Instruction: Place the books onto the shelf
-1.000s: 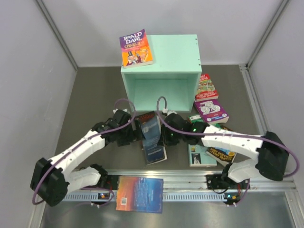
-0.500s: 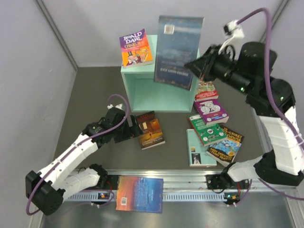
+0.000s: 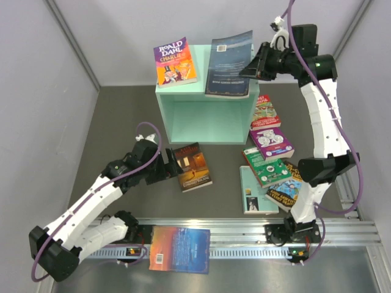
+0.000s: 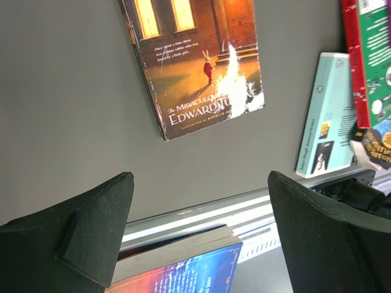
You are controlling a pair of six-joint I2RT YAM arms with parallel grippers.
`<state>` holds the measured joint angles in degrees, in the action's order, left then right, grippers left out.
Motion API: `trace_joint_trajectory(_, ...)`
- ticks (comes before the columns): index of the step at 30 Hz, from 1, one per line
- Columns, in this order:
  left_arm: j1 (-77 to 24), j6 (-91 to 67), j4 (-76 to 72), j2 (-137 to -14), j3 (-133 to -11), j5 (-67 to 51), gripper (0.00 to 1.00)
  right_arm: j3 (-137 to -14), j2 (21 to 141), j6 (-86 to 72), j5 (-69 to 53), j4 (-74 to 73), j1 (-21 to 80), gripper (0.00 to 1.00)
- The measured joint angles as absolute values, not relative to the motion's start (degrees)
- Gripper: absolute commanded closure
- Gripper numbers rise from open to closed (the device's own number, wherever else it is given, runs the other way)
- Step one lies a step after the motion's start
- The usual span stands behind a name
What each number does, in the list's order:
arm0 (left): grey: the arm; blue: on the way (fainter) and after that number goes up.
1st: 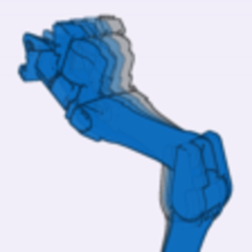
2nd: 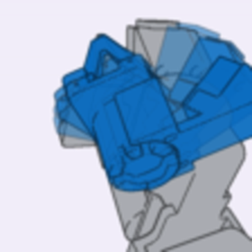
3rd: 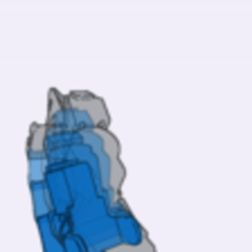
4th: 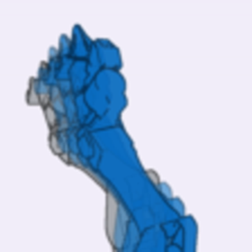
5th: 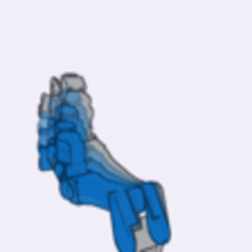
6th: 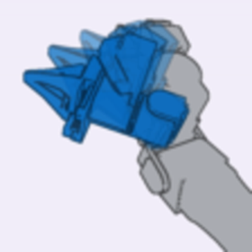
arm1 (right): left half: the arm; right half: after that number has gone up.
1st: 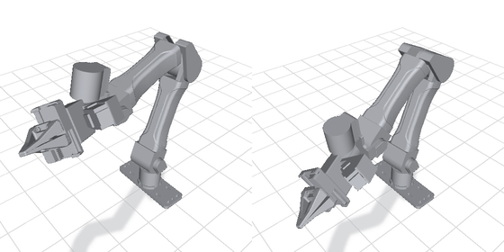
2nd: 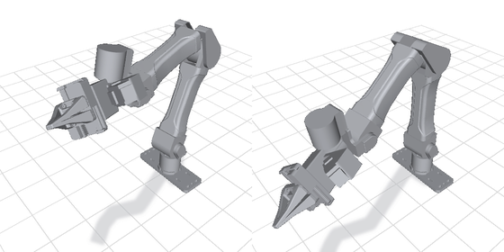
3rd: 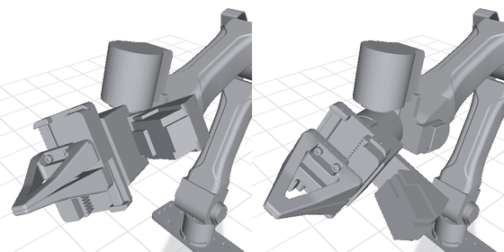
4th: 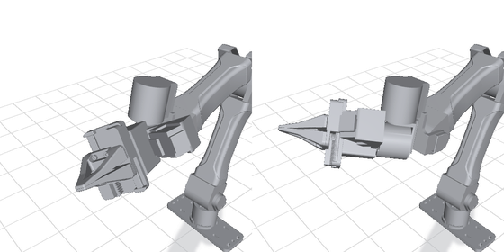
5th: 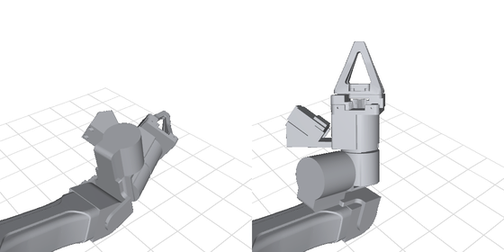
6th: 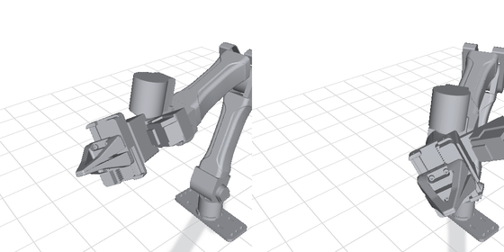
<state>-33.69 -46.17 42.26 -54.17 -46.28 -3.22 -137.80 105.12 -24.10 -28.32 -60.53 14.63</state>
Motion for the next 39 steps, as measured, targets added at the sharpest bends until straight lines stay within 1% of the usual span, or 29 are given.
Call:
trace_joint_trajectory(4, -33.7, -46.4, 43.2, -50.4, -46.3, -2.3, 0.04, -138.0, 106.5, -25.6, -33.2, -60.9, 9.8, 0.99)
trace_joint_trajectory(9, -33.7, -46.3, 44.5, -48.6, -46.3, -1.6, 0.04, -140.0, 106.5, -25.0, -35.8, -60.2, 6.5, 0.91)
trace_joint_trajectory(13, -33.7, -45.9, 45.3, -48.6, -46.3, -0.9, 0.04, -139.9, 106.8, -24.0, -36.4, -60.5, 6.6, 0.88)
trace_joint_trajectory(18, -33.7, -44.5, 46.2, -49.5, -46.8, 0.6, 0.04, -139.9, 108.4, -23.3, -36.7, -60.4, 7.8, 0.86)
trace_joint_trajectory(20, -33.7, -44.1, 46.3, -50.3, -47.1, 1.0, 0.04, -139.9, 109.3, -23.4, -36.5, -60.4, 8.3, 0.82)
trace_joint_trajectory(21, -33.7, -43.9, 46.3, -50.6, -47.1, 1.1, 0.04, -139.9, 109.7, -23.4, -36.2, -60.4, 8.4, 0.81)
trace_joint_trajectory(22, -33.7, -43.7, 46.3, -50.9, -47.2, 1.2, 0.04, -139.9, 110.0, -23.5, -35.6, -60.4, 8.5, 0.77)
trace_joint_trajectory(27, -33.7, -43.5, 46.3, -51.2, -47.2, 1.4, 0.04, -139.9, 110.7, -23.1, -30.7, -58.5, 8.6, 0.50)
trace_joint_trajectory(28, -33.7, -43.5, 46.3, -51.2, -47.2, 1.4, 0.04, -139.9, 110.9, -23.0, -29.8, -57.9, 8.6, 0.39)
trace_joint_trajectory(30, -33.7, -43.5, 46.3, -51.4, -47.2, 1.4, 0.04, -139.9, 111.3, -22.7, -28.2, -56.6, 8.6, 0.30)
trace_joint_trajectory(31, -33.7, -43.5, 46.3, -51.7, -47.2, 1.4, 0.04, -139.9, 111.5, -22.6, -27.6, -55.8, 8.6, 0.15)
trace_joint_trajectory(33, -33.7, -43.5, 46.3, -52.8, -47.2, 1.4, 0.04, -139.9, 112.0, -22.4, -25.9, -54.4, 8.6, 0.03)
trace_joint_trajectory(34, -33.7, -43.5, 46.3, -53.4, -47.2, 1.4, 0.04, -139.9, 112.1, -22.2, -25.1, -53.8, 8.6, 0.00)
trace_joint_trajectory(39, -33.7, -43.5, 46.2, -54.8, -47.6, 1.4, 0.04, -139.9, 112.0, -21.8, -19.1, -51.7, 8.6, 0.00)
